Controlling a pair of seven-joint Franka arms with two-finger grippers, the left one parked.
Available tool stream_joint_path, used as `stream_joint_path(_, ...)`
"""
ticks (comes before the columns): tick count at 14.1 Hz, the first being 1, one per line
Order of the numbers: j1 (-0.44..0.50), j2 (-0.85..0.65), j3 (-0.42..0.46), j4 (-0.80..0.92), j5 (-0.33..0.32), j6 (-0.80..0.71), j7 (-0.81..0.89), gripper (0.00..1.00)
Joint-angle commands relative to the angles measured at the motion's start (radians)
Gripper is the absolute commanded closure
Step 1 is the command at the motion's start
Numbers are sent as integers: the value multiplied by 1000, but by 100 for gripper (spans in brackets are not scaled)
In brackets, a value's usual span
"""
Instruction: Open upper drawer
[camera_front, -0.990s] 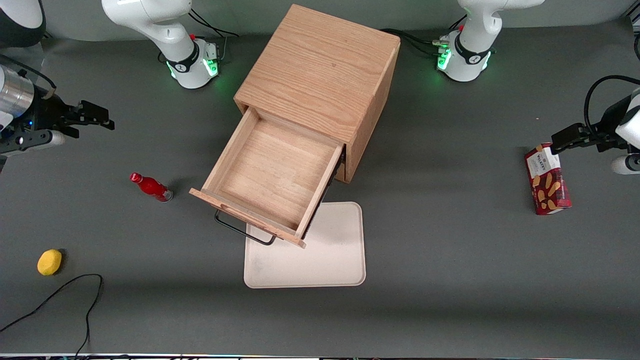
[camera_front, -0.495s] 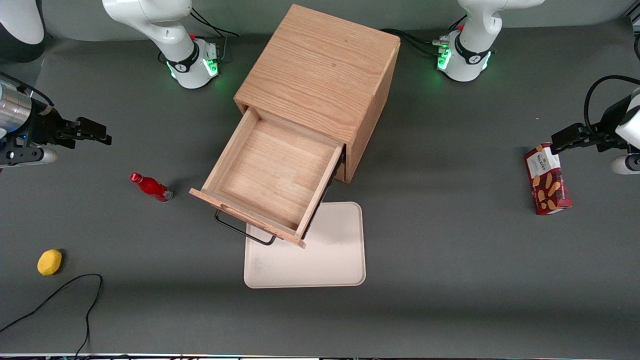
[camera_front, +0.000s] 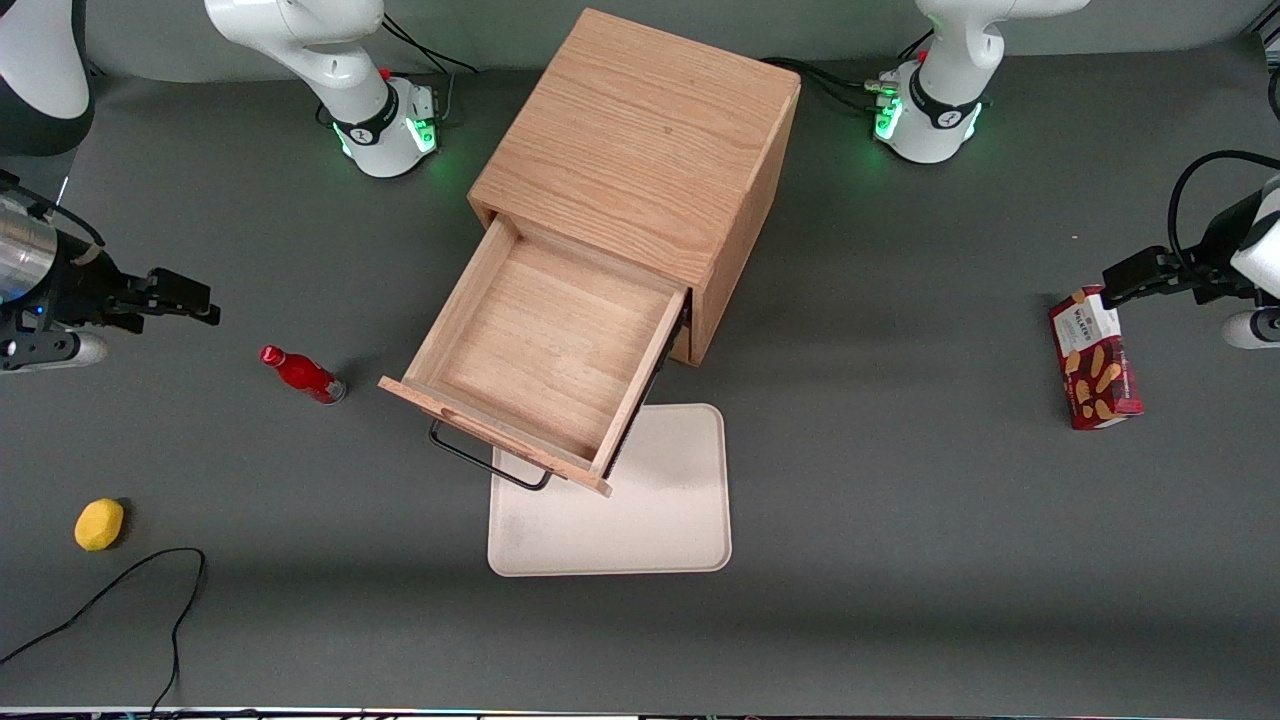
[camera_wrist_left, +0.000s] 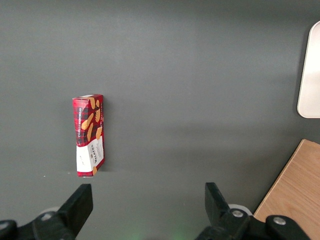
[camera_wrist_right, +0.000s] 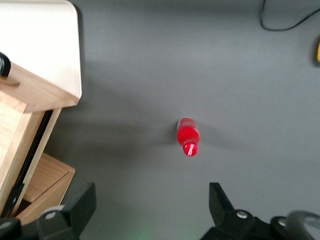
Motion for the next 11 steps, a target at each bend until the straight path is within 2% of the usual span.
stream_joint_path(1,-19,45,42,91,-45,-29,56,0)
stream_joint_path(3,-34,43,47,106,-89,-67,48,0)
stream_joint_path(4,-54,43,77,109,-100,-79,48,0)
stream_joint_path(6,-101,40,113,108,-88,-85,47,0)
stream_joint_path(8,-57,39,72,103,-84,-128,41,0)
stream_joint_path(10,0,29,-31,105,-30,-139,-26,0)
stream_joint_path(11,-5,22,-45,106,-3,-151,-53,0)
